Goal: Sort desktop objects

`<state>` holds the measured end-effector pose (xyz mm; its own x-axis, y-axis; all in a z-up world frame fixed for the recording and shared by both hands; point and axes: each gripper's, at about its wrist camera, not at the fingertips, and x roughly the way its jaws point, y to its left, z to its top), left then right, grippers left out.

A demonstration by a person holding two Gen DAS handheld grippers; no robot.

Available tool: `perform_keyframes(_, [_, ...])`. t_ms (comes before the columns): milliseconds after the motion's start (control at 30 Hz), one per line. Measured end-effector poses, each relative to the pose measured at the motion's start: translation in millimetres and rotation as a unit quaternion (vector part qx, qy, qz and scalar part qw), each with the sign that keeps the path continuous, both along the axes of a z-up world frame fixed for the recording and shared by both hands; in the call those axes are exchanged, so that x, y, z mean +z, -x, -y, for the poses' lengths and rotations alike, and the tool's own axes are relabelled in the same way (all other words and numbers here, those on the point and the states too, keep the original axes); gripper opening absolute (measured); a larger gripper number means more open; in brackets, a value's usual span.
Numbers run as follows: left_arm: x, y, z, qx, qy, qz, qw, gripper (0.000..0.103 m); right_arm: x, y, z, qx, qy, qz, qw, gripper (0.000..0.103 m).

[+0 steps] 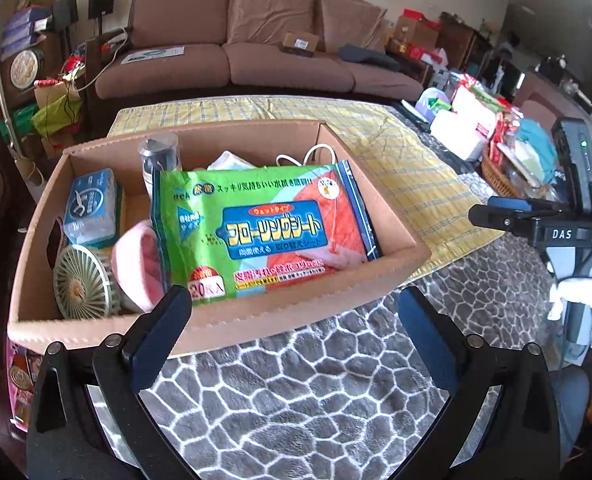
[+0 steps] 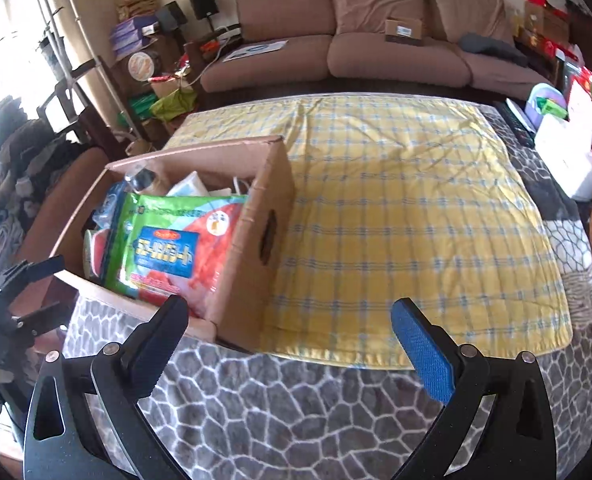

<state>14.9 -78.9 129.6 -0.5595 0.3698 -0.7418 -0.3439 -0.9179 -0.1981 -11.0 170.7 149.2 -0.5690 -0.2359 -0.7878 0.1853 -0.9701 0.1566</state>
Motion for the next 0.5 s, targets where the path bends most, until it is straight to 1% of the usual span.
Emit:
perform_keyframes(100, [-21.2,-14.0,-14.0,0.029,-0.009,0.001,0.9995,0.103,-20.6,-11.3,-23.3,-0.027,-0.024,0.004,0.999,0.103])
perform_keyframes(200, [-44.7,-21.2,-29.2,0.063,-0.007,0.006,0.9979,0.103,-41.1,-20.8,-47.6,-0.058,-0.019,0.009,0.998,0.103])
perform_keyframes(300, [-67.0,-22.6,-45.6,0.085,0.004,0.016,0.9963,0.103,-58.8,-27.9,-63.4,-0.078,-0.02,0.008,0.997,0.103])
perform_keyframes(367, [-78.6,-22.2,-55.8,0.094,0.009,0.021,0.9953,0.103,-70.8,-28.9,-70.1,-0.081,-0.019,0.017,0.996,0.103])
perform_keyframes(433, [-89.0,-22.3,-64.0,0.098,0.01,0.025,0.9948,0.103,-82.2,-29.0,-72.0,-0.08,-0.028,0.023,0.996,0.103])
perform_keyframes(500, [-96.6,-21.8,-71.5,0.104,0.021,0.025,0.9941,0.103,-93.5,-28.2,-73.6,-0.075,-0.038,0.026,0.996,0.103])
